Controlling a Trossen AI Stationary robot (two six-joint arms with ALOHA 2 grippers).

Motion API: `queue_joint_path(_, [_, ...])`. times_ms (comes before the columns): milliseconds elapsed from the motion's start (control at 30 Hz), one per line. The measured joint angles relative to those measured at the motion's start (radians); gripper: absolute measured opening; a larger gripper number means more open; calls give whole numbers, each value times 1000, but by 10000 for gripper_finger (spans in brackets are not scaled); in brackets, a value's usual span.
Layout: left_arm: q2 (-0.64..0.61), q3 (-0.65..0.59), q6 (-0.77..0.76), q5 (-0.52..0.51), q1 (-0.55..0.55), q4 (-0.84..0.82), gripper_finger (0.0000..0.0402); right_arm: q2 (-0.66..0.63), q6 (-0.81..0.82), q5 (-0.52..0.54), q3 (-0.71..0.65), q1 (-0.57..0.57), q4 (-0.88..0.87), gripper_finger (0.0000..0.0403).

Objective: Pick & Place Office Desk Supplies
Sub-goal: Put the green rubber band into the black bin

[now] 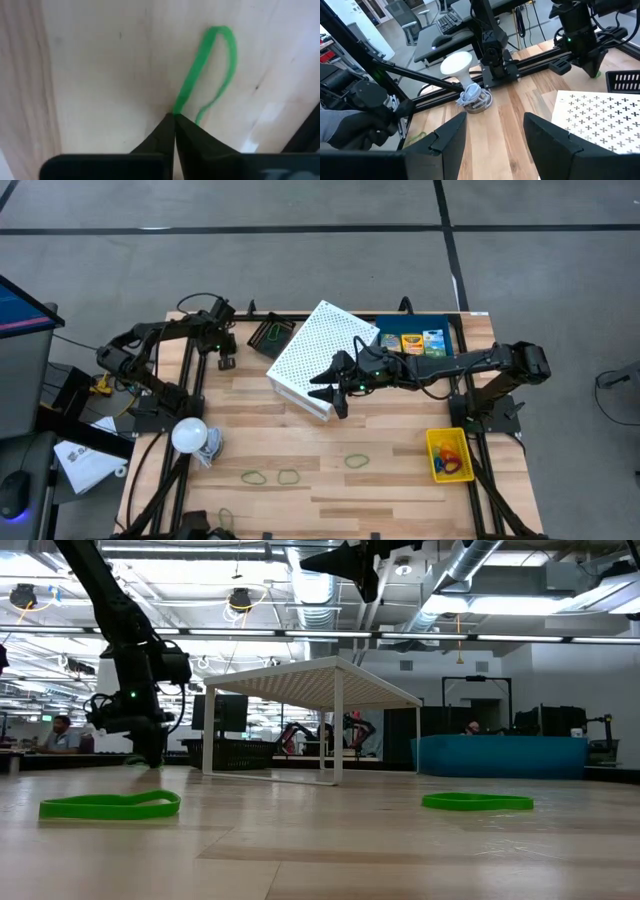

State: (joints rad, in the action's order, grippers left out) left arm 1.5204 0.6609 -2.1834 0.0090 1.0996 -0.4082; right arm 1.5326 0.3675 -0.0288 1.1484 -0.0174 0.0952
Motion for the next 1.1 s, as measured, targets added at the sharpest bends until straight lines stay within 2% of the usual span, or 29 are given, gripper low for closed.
queue_joint_path(200, [-30, -5, 56, -27, -5, 15, 1, 0, 26, -22, 0, -3, 0, 193])
queue_joint_path(600, [-191, -3, 152, -89, -31, 38, 0, 0, 34, -26, 0, -22, 14, 193])
queue_joint_path(767, [-200, -3, 214, -97, -36, 30, 1, 0, 34, -26, 0, -29, 18, 193])
queue_joint_path(967, [-193, -3, 104, -143, -33, 35, 30, 0, 52, -26, 0, -40, 17, 193])
queue_joint_path(1100, [-159, -2, 102, -130, -17, 80, 61, 0, 52, -26, 0, -44, 15, 193])
